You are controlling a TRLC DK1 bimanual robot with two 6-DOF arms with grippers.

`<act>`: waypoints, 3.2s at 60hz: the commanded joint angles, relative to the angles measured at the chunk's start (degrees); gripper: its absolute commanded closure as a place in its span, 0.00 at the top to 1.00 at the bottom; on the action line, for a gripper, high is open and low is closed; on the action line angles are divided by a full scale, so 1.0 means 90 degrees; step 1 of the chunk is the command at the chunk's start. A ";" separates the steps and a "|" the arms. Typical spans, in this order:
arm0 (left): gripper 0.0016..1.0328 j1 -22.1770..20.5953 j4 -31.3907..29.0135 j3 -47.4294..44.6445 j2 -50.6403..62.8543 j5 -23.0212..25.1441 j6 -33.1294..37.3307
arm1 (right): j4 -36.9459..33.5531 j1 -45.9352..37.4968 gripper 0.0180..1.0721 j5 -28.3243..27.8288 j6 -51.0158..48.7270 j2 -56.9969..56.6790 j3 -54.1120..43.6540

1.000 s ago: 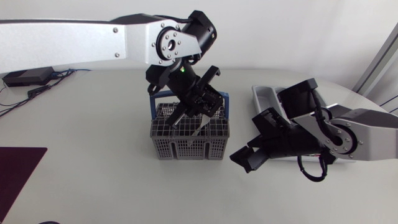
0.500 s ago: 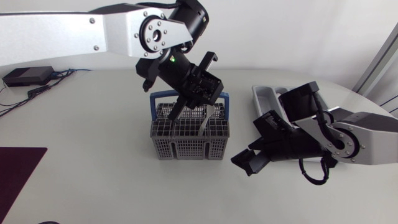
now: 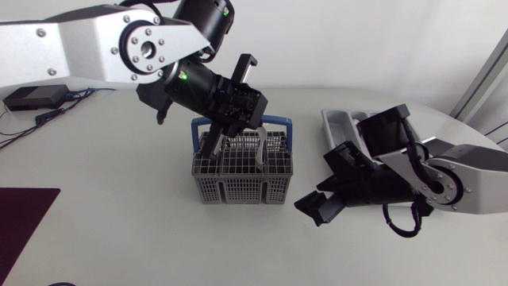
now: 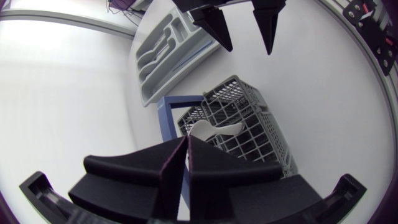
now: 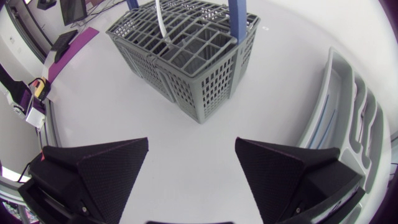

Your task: Unload the cutlery basket into the drawer organizer.

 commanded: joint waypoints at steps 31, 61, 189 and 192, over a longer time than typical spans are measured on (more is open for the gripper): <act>0.16 0.0182 0.1571 -0.1398 -0.1360 0.0251 -0.1619 | 0.1083 0.0284 0.95 -0.0026 -0.0350 -0.1265 -0.0677; 0.16 -0.0355 0.0028 -0.0695 -0.1389 0.0622 -0.4001 | 0.0605 -0.0234 0.95 -0.1412 -0.0624 -0.1714 -0.0248; 0.75 -0.0306 -0.0030 -0.0490 -0.1038 0.1266 -0.5525 | -0.0069 0.0303 0.06 -0.2301 -0.0331 -0.0825 0.0524; 0.84 -0.0258 0.0077 -0.0471 -0.1087 0.1266 -0.5691 | -0.0284 0.0255 0.06 -0.2301 -0.0516 -0.0884 0.0485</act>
